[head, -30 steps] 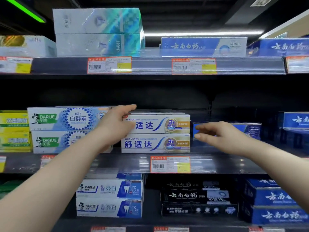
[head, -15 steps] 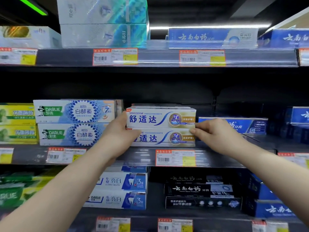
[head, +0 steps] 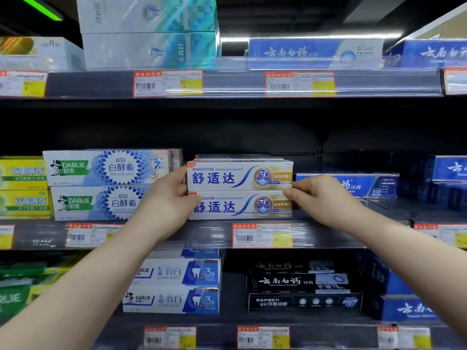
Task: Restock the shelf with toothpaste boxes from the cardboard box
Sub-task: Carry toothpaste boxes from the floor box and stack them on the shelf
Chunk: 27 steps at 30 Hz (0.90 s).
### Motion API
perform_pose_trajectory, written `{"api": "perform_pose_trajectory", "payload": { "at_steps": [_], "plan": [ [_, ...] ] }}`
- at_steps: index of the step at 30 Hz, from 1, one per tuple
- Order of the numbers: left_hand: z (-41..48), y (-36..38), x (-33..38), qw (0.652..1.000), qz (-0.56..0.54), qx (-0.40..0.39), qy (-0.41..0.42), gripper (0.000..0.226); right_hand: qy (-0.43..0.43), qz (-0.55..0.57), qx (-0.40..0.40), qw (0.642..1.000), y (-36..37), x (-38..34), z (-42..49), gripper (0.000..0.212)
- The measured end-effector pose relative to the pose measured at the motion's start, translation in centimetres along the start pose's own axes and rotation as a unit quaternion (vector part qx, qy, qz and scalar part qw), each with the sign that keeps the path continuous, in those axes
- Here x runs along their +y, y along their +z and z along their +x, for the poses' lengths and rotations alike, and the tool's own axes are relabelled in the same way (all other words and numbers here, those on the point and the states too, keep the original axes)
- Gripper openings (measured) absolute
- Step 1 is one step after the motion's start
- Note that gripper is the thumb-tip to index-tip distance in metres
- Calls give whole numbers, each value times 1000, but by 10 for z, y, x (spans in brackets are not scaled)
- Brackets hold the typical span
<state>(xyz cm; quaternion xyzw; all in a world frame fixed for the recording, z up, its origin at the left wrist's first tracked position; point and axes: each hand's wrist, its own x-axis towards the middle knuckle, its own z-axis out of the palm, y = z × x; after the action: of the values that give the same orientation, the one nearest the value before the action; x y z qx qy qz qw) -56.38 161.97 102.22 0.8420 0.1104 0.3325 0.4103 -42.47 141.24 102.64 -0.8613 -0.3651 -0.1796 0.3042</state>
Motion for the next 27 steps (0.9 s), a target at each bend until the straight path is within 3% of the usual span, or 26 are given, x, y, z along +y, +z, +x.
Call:
{"api": "perform_pose_trajectory", "payload": {
  "at_steps": [13,18,22,27],
  "plan": [
    [2,1,-2,996,-85,7,-27,48,-12,4,2,1000,0,3,2,34],
    [4,0,-3,993,-114,3,-41,58,9,91,-20,996,-1,11,4,24],
    [5,0,-2,989,-143,-14,-31,70,77,179,-30,980,-5,19,12,58],
    [18,7,1,982,-182,-27,-31,70,67,262,-110,956,-2,16,17,105]
  ]
}}
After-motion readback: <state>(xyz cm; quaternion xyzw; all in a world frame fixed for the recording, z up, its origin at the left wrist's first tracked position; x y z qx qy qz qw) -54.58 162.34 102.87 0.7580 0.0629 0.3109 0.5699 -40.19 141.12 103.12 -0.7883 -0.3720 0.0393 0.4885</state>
